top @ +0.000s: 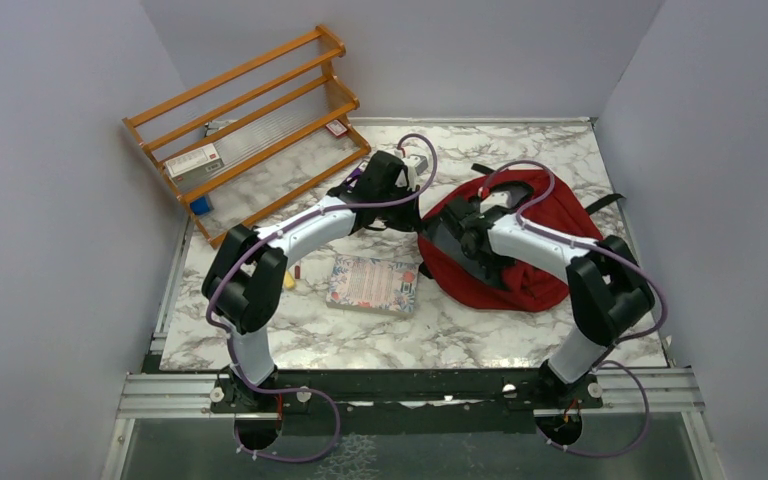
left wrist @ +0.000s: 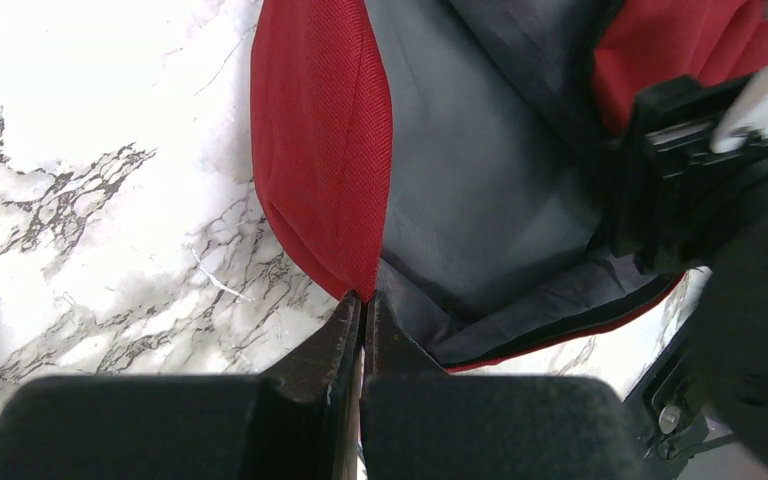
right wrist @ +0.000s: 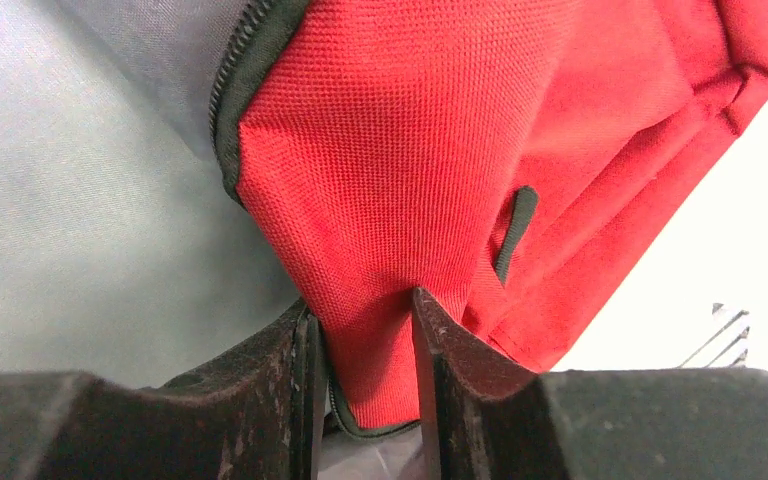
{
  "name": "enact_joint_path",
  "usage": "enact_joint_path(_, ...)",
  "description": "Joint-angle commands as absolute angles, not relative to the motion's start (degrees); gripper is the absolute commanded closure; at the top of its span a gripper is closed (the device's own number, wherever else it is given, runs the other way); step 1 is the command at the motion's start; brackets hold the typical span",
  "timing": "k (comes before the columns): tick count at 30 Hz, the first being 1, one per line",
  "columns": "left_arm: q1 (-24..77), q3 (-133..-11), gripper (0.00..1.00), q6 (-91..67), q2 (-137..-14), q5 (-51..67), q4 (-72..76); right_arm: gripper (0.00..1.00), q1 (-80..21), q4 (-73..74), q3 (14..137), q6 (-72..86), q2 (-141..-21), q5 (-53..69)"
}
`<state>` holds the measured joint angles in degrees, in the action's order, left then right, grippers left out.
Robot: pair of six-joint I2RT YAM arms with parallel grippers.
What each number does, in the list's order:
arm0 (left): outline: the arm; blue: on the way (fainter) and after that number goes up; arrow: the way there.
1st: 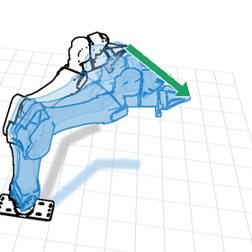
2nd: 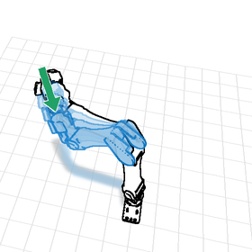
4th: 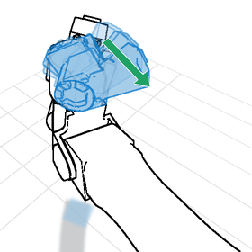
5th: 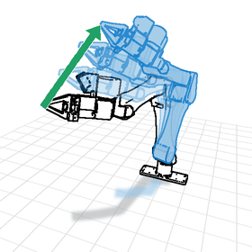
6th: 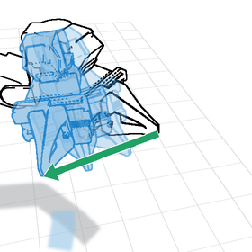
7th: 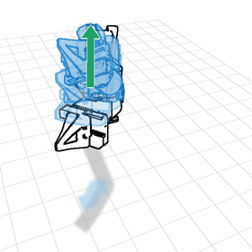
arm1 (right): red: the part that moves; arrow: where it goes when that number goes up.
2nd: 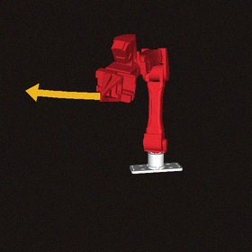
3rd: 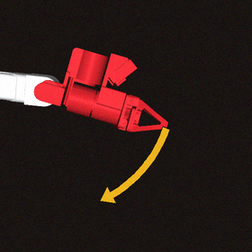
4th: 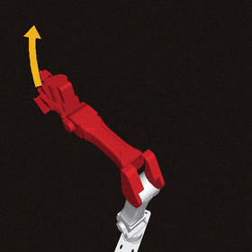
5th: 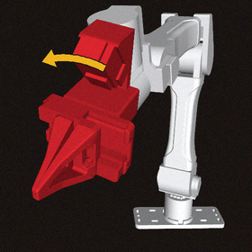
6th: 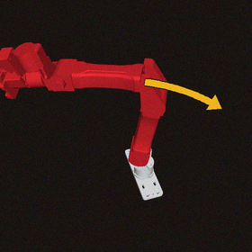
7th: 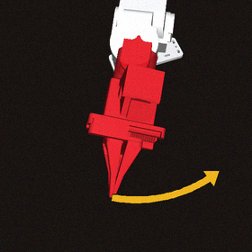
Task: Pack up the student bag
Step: Unzip the student bag at the center of the board.
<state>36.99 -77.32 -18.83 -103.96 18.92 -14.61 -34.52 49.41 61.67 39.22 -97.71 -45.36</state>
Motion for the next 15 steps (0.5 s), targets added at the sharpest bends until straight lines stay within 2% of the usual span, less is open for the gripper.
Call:
enact_joint_path(1, 37.18, -77.07, 1.0, -18.72, -100.9, 20.22, -13.43, 0.63, -34.8, 48.21, 61.13, 38.36, -88.72, -44.73)
enact_joint_path(3, 37.09, -77.24, 1.0, -18.57, -100.9, 20.06, -13.65, 0.71, -34.76, 46.31, 60.12, 36.92, -84.35, -41.69)
enact_joint_path(8, 36.77, -78.05, 1.0, -18.11, -100.87, 19.58, -14.47, 0.98, -33.72, 42.46, 57.18, 34.37, -73.83, -35.41)
enact_joint_path(15, 34.95, -79.62, 1.0, -17.66, -101.2, 20.06, -15.68, 0.99, -20.14, 38.42, 51.37, 29.5, -67.06, -26.96)
